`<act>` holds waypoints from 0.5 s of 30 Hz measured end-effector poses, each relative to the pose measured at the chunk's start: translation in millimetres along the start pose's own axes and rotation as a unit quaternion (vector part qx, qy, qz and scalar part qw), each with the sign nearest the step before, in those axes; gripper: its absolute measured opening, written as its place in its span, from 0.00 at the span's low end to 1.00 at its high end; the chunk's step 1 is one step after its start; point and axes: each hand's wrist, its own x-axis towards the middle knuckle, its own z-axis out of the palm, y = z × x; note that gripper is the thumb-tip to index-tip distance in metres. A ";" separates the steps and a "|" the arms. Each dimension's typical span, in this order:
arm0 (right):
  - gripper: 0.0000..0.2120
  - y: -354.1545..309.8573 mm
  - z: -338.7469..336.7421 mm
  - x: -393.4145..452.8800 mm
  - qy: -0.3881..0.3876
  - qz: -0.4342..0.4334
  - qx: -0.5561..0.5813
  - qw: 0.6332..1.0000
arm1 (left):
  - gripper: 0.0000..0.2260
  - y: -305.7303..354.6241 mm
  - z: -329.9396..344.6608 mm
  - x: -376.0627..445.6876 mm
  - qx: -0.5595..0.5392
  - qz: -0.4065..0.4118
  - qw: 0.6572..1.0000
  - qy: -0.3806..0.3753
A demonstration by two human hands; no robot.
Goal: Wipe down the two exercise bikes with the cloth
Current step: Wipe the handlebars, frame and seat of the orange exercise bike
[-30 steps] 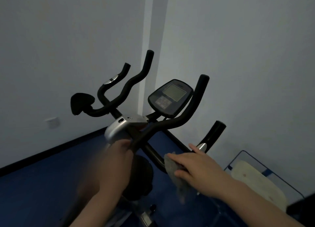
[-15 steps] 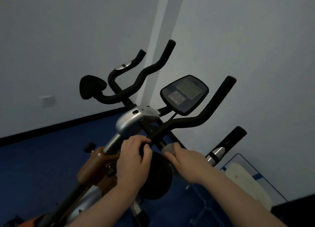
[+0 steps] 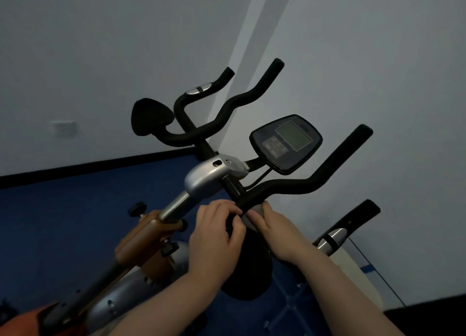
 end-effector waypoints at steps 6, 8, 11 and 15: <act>0.16 22.5 -13.6 -19.0 -0.100 0.010 -0.090 0.991 | 0.06 -0.9 -0.6 -1.5 0.003 0.002 1.000 0.000; 0.20 13.2 -14.4 -9.8 -0.088 0.004 -0.080 0.993 | 0.05 -1.4 -0.8 -1.4 0.005 0.000 1.000 0.004; 0.21 1.1 -3.8 -6.2 -0.017 -0.006 -0.033 0.999 | 0.04 -1.6 0.3 -1.8 0.012 0.001 1.000 0.005; 0.17 20.8 -18.5 -29.2 -0.045 -0.048 -0.171 0.983 | 0.06 1.2 -0.4 -1.8 0.030 -0.003 0.999 0.015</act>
